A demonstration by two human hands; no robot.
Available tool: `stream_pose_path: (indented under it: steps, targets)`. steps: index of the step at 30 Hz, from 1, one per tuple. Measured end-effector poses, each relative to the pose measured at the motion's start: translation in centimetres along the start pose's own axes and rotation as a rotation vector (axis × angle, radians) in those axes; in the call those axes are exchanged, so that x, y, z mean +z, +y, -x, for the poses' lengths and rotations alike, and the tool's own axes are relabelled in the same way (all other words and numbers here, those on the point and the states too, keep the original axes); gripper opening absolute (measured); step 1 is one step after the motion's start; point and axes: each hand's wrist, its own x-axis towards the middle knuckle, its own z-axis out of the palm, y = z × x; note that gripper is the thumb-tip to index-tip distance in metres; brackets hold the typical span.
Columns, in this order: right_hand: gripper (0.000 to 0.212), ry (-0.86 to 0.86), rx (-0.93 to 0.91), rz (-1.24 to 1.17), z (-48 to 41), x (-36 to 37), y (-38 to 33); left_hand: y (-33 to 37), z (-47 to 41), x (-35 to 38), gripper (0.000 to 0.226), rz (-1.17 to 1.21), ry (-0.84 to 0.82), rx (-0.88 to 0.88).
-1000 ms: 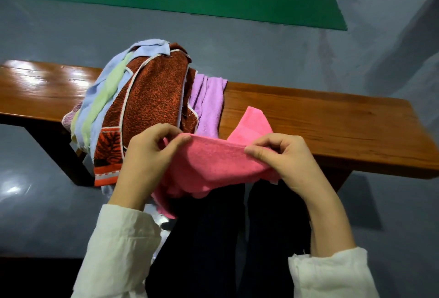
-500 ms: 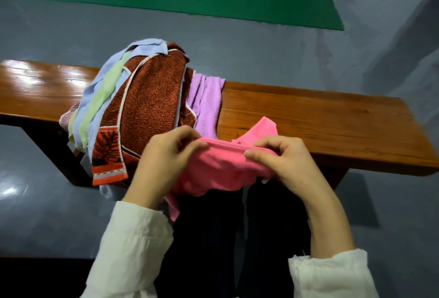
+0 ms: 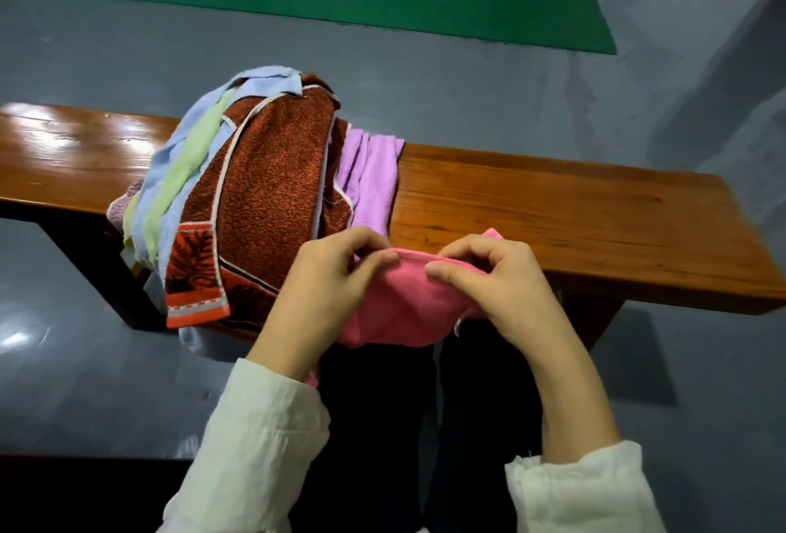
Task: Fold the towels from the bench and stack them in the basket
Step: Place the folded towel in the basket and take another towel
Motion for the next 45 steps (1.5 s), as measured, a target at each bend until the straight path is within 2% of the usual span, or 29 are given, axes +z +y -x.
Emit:
stream_pose_path:
  steps: [7,12,14,17,19,22,26,28,30,32,34,39,45]
  targets:
    - [0.016,0.121,-0.062,0.086,-0.2,0.0,0.8,-0.7,0.0,-0.5,0.013,-0.012,0.175,-0.116]
    - [0.013,0.093,0.014,-0.09,-0.1,0.2,0.9,-1.2,-0.1,-0.4,0.007,0.001,0.246,-0.219]
    - [0.015,0.132,-0.014,-0.144,-0.1,0.3,0.8,-1.1,-0.5,-0.2,0.004,0.091,0.26,-0.31]
    - [0.018,0.21,0.002,-0.24,-0.3,1.1,0.8,0.2,-0.7,0.4,0.028,0.425,0.302,-0.41]
    - [0.018,0.272,0.049,-0.33,-0.4,1.8,0.9,1.4,-0.5,0.7,0.038,0.606,0.282,-0.419]
    - [0.015,0.282,0.115,-0.48,-0.5,3.1,0.6,3.3,0.1,1.9,0.035,0.79,0.205,-0.482]
    - [0.015,0.232,0.215,-0.68,-0.4,4.2,0.7,3.8,0.6,3.0,0.028,0.851,0.108,-0.469]
    - [0.02,0.204,0.221,-0.716,-0.3,3.9,0.8,3.7,0.5,3.0,0.032,0.887,0.049,-0.455]
    - [0.023,0.174,0.22,-0.738,-0.2,3.4,0.9,3.2,0.4,3.0,0.032,0.81,0.041,-0.391]
    - [0.022,0.165,0.231,-0.75,0.0,3.2,0.8,2.7,0.6,3.1,0.022,0.534,0.087,-0.249]
    - [0.023,0.163,0.235,-0.748,0.1,3.4,0.7,2.2,0.8,3.2,0.015,0.322,0.165,-0.18]
    - [0.014,0.162,0.218,-0.727,0.2,3.5,0.8,2.2,1.0,3.2,0.009,0.062,0.307,-0.035]
    - [0.018,0.113,0.203,-0.739,0.6,3.3,0.6,3.0,1.2,3.6,0.003,0.109,0.315,0.02]
